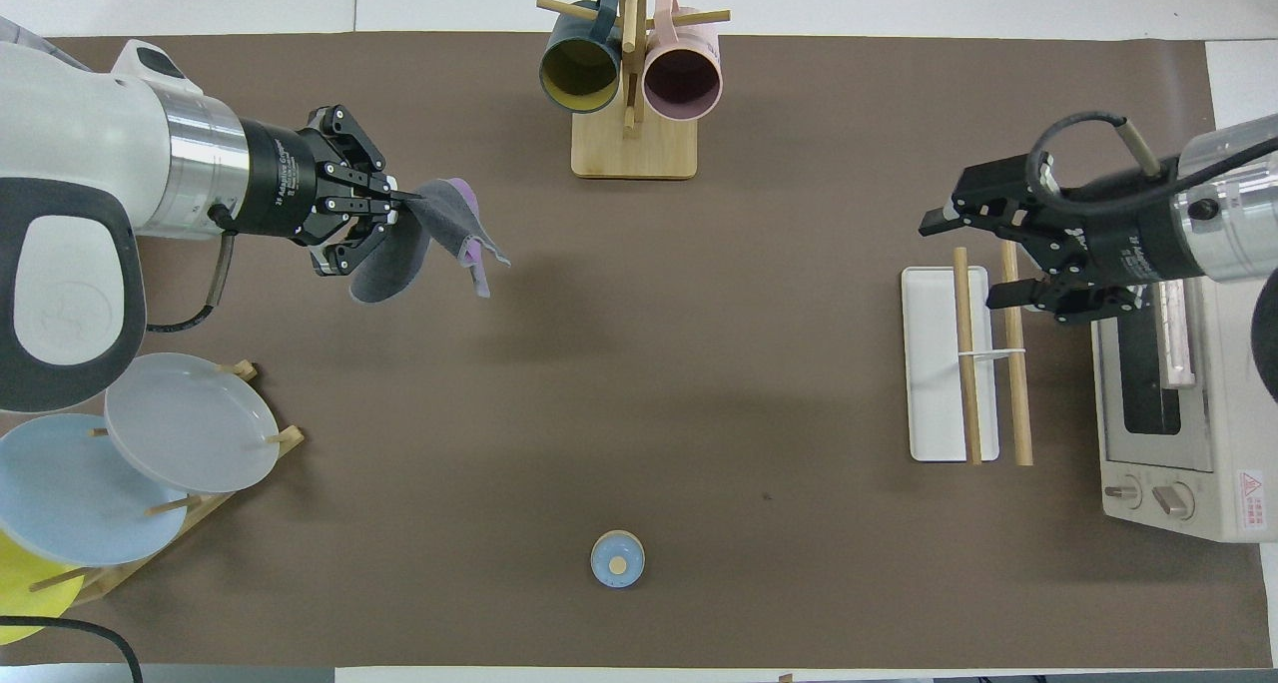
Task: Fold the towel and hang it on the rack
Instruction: 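Lift the towel with the left gripper while the right gripper approaches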
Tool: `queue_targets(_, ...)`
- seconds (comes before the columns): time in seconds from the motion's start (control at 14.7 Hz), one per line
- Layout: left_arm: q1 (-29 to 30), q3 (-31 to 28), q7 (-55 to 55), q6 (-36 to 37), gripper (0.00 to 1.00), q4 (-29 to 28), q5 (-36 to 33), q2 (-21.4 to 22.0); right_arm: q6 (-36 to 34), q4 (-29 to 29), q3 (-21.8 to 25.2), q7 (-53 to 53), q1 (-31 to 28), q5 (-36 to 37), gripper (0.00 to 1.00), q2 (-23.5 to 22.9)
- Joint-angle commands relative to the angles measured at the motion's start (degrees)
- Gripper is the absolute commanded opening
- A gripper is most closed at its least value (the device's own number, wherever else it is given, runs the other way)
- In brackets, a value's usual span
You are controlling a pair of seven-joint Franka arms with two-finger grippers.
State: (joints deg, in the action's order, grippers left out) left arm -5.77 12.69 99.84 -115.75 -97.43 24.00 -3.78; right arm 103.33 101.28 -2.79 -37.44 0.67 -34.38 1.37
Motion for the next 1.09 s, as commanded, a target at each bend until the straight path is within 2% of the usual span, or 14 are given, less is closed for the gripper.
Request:
queue_targets(0.0,-0.2,3.6,14.5,-5.2,0.0,-0.7,1.0,1.0,11.1,4.1,-0.1,-13.7,4.9,-8.3,1.0,0.2)
queue_targets(0.2,-0.2,7.0,23.4,-8.6,0.0,-1.3,1.0,1.5,25.8,6.0,-0.1,-30.0,13.6,-15.9,1.0,-0.4)
queue_targets(0.41,-1.8,7.3,31.1,-12.5,0.0,-3.1,2.0,3.0,38.2,6.0,-0.1,-39.6,21.6,-17.1,1.0,-3.2)
queue_targets(0.61,-3.5,7.3,36.1,-15.2,0.0,-4.3,2.3,3.5,39.9,5.9,-0.1,-40.3,22.4,-21.4,1.0,-4.1)
queue_targets(0.96,-3.5,7.3,37.3,-15.4,0.0,-4.6,2.3,3.7,41.0,3.2,-0.1,-39.6,22.7,-21.8,0.99,-7.1)
queue_targets(1.02,-3.5,7.3,37.3,-15.4,0.0,-4.6,2.3,3.7,42.2,3.0,-0.2,-39.3,22.9,-21.9,0.92,-7.5)
